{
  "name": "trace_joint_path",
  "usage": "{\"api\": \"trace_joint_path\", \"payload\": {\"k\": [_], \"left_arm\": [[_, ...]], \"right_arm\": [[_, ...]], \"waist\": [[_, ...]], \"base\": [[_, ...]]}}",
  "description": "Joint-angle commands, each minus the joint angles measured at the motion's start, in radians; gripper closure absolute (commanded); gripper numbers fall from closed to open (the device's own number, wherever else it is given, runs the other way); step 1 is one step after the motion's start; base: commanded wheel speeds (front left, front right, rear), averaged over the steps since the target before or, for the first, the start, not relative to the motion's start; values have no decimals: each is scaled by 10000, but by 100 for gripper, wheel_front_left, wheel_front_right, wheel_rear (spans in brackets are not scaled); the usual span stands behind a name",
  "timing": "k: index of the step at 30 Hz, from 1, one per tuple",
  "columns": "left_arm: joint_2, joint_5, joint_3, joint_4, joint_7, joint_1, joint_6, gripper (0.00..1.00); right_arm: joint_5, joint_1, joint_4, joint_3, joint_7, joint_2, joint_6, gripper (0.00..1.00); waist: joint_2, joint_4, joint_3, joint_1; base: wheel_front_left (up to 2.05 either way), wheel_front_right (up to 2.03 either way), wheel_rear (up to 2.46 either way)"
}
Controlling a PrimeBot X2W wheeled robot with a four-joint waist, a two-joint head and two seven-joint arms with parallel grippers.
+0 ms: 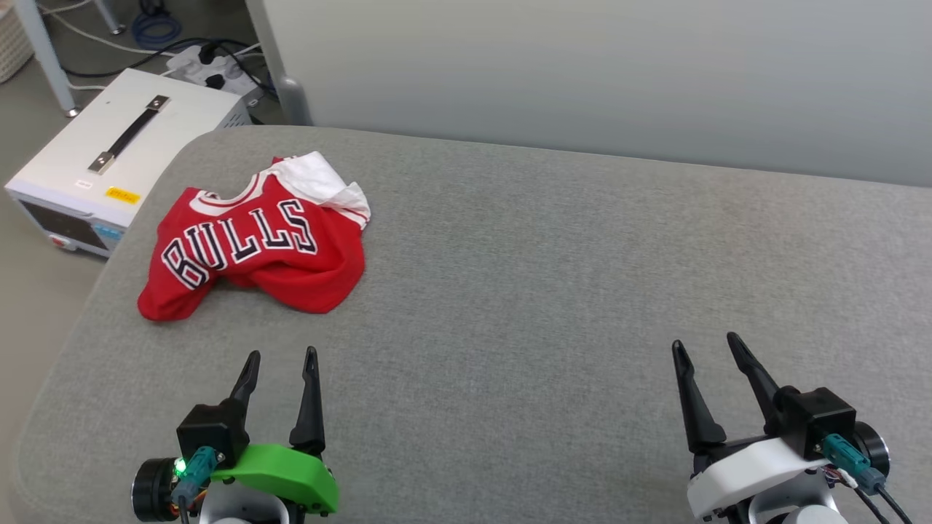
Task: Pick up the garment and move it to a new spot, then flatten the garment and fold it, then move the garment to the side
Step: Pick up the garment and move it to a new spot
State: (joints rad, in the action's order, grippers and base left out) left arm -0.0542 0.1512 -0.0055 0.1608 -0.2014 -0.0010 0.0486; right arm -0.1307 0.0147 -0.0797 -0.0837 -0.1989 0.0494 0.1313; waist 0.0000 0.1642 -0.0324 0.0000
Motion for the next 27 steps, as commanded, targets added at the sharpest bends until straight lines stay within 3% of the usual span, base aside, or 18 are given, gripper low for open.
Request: {"api": "trace_joint_path", "payload": {"k": [1,15,27], "left_arm": [[31,88,32,53,-102,-109,-1,0],[37,460,11,450,-452,-8,135,0],[40,363,157,326,-603,-14,292,0]], "right_arm": [[-13,13,-64,-106,-134,8,-4,0],[-395,-21,-436,-683,-479,8,-5,0],[-533,1,-491,-899,-628,8,-6,0]], "waist": [[0,667,9,0],[0,2598,149,0],[0,2875,98,0]], "base": [[0,0,0],[0,0,0],[0,0,0]]}}
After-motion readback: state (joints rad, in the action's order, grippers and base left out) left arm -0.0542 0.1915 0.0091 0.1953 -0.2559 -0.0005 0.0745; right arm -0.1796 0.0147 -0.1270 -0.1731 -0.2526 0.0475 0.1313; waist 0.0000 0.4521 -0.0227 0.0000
